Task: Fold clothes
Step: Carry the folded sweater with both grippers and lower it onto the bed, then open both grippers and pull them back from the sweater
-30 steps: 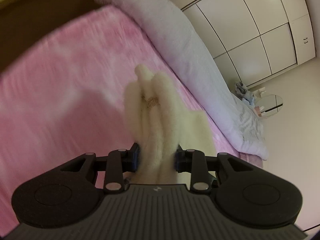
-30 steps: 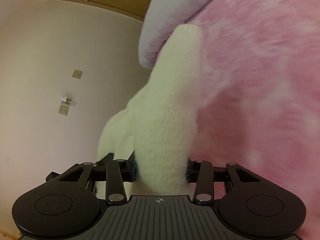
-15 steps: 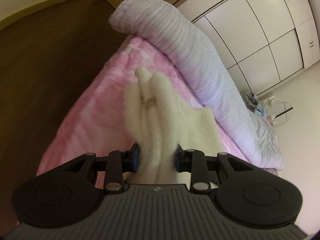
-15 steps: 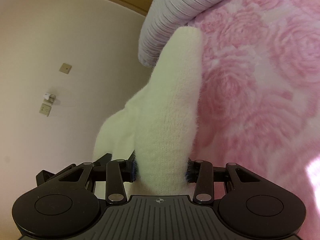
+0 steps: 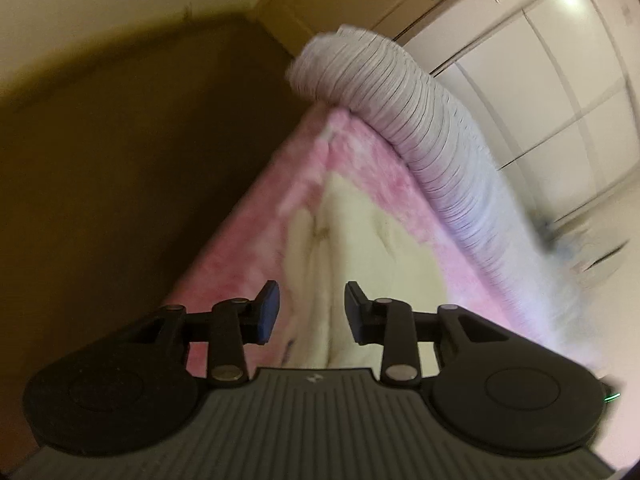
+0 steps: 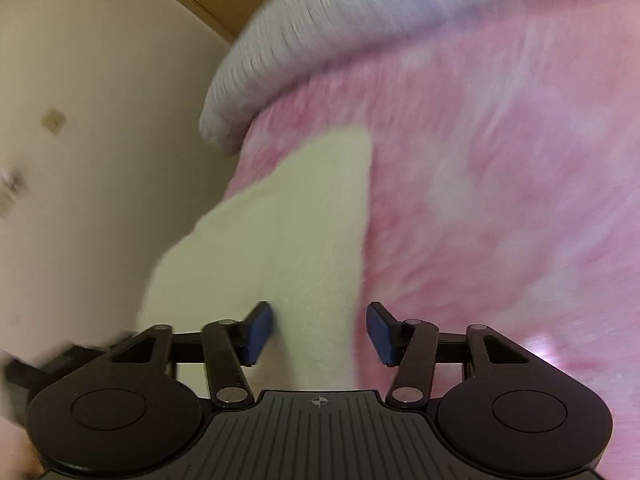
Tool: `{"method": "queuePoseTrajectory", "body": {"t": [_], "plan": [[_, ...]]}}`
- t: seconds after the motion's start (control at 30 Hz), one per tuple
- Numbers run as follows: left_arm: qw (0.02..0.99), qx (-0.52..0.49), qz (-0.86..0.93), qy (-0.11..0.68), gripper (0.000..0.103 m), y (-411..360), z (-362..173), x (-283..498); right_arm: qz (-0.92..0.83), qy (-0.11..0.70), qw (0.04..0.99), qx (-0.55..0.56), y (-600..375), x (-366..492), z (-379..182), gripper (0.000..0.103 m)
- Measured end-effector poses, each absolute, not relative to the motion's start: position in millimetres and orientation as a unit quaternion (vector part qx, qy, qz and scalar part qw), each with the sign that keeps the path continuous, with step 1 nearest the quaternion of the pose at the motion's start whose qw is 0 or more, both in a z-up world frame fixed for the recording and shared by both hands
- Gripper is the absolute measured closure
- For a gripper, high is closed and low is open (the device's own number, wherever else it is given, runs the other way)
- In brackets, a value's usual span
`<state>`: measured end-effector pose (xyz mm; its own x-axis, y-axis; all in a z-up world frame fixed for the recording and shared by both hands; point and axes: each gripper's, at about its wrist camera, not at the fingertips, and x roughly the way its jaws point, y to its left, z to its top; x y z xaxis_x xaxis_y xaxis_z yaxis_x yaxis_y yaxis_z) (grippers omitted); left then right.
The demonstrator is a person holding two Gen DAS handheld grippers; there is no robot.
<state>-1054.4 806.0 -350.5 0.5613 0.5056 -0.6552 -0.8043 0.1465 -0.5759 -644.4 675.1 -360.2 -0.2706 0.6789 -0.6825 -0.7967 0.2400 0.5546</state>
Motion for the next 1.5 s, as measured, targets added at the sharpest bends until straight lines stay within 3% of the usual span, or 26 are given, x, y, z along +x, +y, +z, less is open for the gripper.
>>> {"method": "queuePoseTrajectory", "body": {"t": [0.17, 0.33, 0.43, 0.67, 0.83, 0.87, 0.93, 1.13, 1.33, 1.4, 1.5], "plan": [[0.786, -0.382, 0.439, 0.210, 0.075, 757.8, -307.8, -1022.5, 0.620, 0.388, 0.665, -0.152, 625.3, -688.5, -322.3, 0.053], [0.782, -0.359, 0.436, 0.265, 0.095, 743.2, -343.7, -1000.7, 0.652, 0.352, 0.637, -0.214, 617.5, -729.6, -345.2, 0.064], [0.780, -0.360, 0.440, 0.260, 0.096, 745.8, -352.4, -1007.6, 0.653, 0.355, 0.623, -0.244, 618.4, -737.1, -373.0, 0.066], [0.773, -0.323, 0.450, 0.309, 0.095, 730.8, -335.6, -994.7, 0.658, 0.357, 0.624, -0.224, 602.9, -730.9, -346.3, 0.066], [0.741, -0.356, 0.468, 0.324, 0.094, 720.7, -337.1, -992.1, 0.631, 0.405, 0.593, -0.293, 603.6, -739.5, -373.5, 0.066], [0.738, -0.351, 0.473, 0.330, 0.093, 715.2, -328.3, -989.4, 0.628, 0.416, 0.591, -0.289, 603.6, -735.8, -367.6, 0.066], [0.729, -0.335, 0.488, 0.344, 0.079, 700.8, -308.6, -983.8, 0.621, 0.437, 0.586, -0.281, 601.6, -728.2, -353.9, 0.066], [0.704, -0.315, 0.519, 0.370, 0.068, 642.9, -238.3, -965.9, 0.640, 0.443, 0.567, -0.271, 556.8, -723.1, -281.1, 0.064], [0.693, -0.326, 0.521, 0.377, 0.058, 589.0, -183.1, -954.6, 0.659, 0.383, 0.572, -0.303, 498.2, -740.3, -214.2, 0.051], [0.689, -0.330, 0.523, 0.378, 0.052, 572.6, -165.9, -953.2, 0.663, 0.374, 0.575, -0.299, 483.5, -742.0, -192.7, 0.049], [0.696, -0.327, 0.519, 0.373, 0.051, 551.3, -140.9, -948.3, 0.665, 0.374, 0.584, -0.276, 469.4, -738.8, -165.2, 0.047]]}}
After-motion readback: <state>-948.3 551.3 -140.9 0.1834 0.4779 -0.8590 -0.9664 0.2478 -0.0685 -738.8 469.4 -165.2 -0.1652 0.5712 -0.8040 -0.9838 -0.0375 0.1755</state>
